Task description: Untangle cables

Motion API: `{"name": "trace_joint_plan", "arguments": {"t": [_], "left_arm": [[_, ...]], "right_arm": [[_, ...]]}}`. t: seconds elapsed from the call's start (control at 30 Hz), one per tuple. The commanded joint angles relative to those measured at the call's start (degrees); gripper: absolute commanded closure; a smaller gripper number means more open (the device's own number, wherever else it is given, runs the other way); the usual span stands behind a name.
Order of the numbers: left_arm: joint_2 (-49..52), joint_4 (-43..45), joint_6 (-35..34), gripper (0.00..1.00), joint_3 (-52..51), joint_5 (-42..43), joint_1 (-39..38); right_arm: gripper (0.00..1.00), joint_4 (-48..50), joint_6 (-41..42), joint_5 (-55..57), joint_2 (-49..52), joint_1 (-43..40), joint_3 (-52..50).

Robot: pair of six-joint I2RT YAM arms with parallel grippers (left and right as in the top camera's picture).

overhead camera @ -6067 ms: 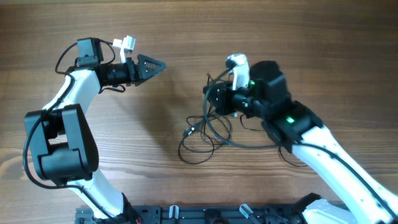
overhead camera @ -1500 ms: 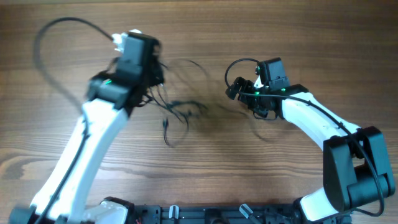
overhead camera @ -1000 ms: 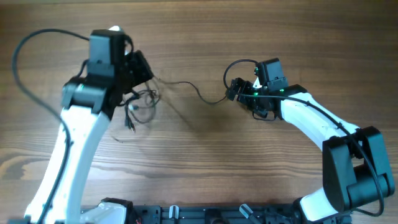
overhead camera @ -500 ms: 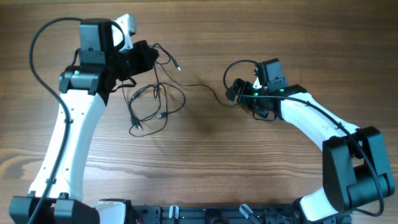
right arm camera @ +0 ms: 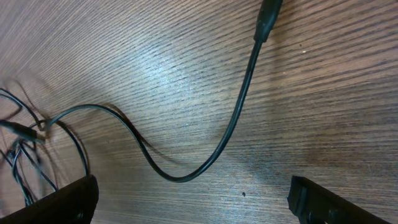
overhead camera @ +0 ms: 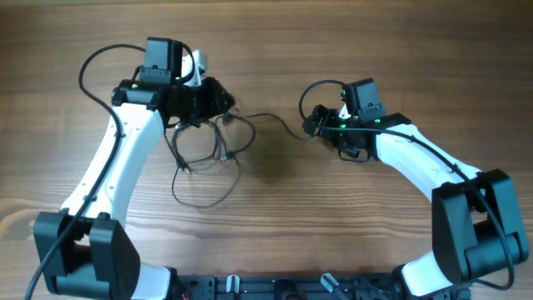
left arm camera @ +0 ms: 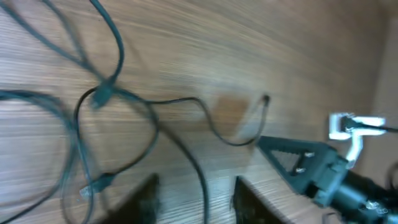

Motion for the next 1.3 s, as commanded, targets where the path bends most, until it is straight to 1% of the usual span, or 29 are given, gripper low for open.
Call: {"name": "trace_joint_plan", "arguments": {"t": [0.0, 0.03, 0.13, 0.2, 0.27, 0.33, 0.37, 0.4, 0.43, 0.53, 0.57, 0.63, 0.7, 0.77, 0.8, 0.83, 0.9, 0.97, 1.0, 1.07, 1.1, 1.17, 1.27], "left_arm": [[-1.1, 3.3, -0.1, 0.22, 1.2, 7.5, 1.5], [-1.2, 3.9, -0.1, 0.09, 2.0, 7.4, 2.4], [-1.2, 4.6, -0.1, 0.07, 2.2, 4.2, 3.8], [-1.1, 3.1, -0.7, 0.07, 2.1, -2.3, 4.3], [-0.9, 0.5, -3.0, 0.08, 2.1, -10.3, 4.3], [-0.4, -1.5, -3.1, 0.14, 2.1, -15.3, 4.1], [0.0, -2.1, -3.1, 0.16, 2.1, -16.7, 4.1], [0.5, -2.4, -3.1, 0.21, 2.1, -17.8, 4.1], [1.0, -2.3, -3.1, 0.29, 2.1, -18.3, 4.1], [3.4, -1.0, -3.1, 0.46, 2.1, -18.7, 4.2], [4.1, -0.4, -3.1, 0.51, 2.1, -19.1, 4.3], [5.6, 0.8, -3.1, 0.63, 2.1, -21.1, 4.7], [6.9, 1.4, -3.1, 0.63, 2.1, -23.7, 5.5], [8.3, 1.5, -3.1, 0.64, 2.1, -26.6, 6.5], [9.0, 1.6, -3.1, 0.64, 2.1, -27.3, 7.1], [9.6, 1.6, -3.1, 0.64, 2.1, -27.5, 7.8], [11.0, 1.6, -3.1, 0.64, 2.1, -27.5, 9.2], [12.2, 0.8, -3.0, 0.64, 2.1, -27.5, 10.9], [12.6, 0.0, -3.1, 0.64, 2.1, -27.5, 11.7], [12.9, -2.2, -3.1, 0.64, 2.1, -27.5, 13.6], [12.9, -3.4, -3.1, 0.62, 2.1, -27.2, 14.7], [12.9, -5.2, -3.5, 0.54, 2.0, -24.3, 17.6], [12.9, -2.9, -7.6, 0.52, 0.4, -22.3, 20.9]], "right_arm": [[0.00, -0.1, -0.5, 1.4, 0.7, 0.2, -0.6], [0.00, -0.2, -0.5, 1.4, 0.7, 0.2, -0.6], [0.00, -0.2, -0.5, 2.1, 0.7, 0.2, -0.6], [0.00, -0.2, -0.4, 2.2, 0.7, 0.2, -0.6], [0.00, -0.4, -0.5, 2.1, 0.7, 0.2, -0.6], [0.01, -0.3, -0.5, 1.8, 0.7, 0.3, -0.6], [0.03, 0.0, -0.5, 2.1, 0.7, 0.5, -0.6], [0.03, 0.2, -0.6, 2.0, 0.7, 0.7, -0.5], [0.04, 0.2, -0.8, 1.6, 0.7, 1.1, -0.3], [0.07, -1.7, -5.0, -3.0, 0.7, 1.9, 3.9], [0.07, -3.2, -5.7, -4.0, 0.7, 2.2, 5.6], [0.09, -9.1, -7.1, -4.8, 0.7, 3.1, 11.4], [0.12, -15.0, -8.7, -4.6, 0.7, 4.7, 17.7], [0.23, -17.7, -9.4, -4.6, 0.7, 6.4, 21.9], [0.28, -17.4, -9.3, -4.7, 0.7, 7.4, 22.8], [0.30, -16.4, -8.8, -4.7, 0.7, 8.4, 23.2], [0.30, -14.2, -7.2, -3.9, 0.8, 10.6, 23.1], [0.32, -12.6, -4.3, -0.2, 1.7, 13.4, 22.9], [0.34, -12.0, -3.7, 0.9, 2.3, 14.5, 22.9], [0.35, -9.6, -3.4, 1.8, 3.9, 17.4, 22.9], [0.35, -8.3, -3.4, 2.0, 4.8, 18.7, 22.9], [0.35, -4.8, -3.2, 3.9, 7.0, 21.6, 22.9], [0.35, -0.8, -3.3, 8.1, 9.9, 24.8, 22.9]]}}
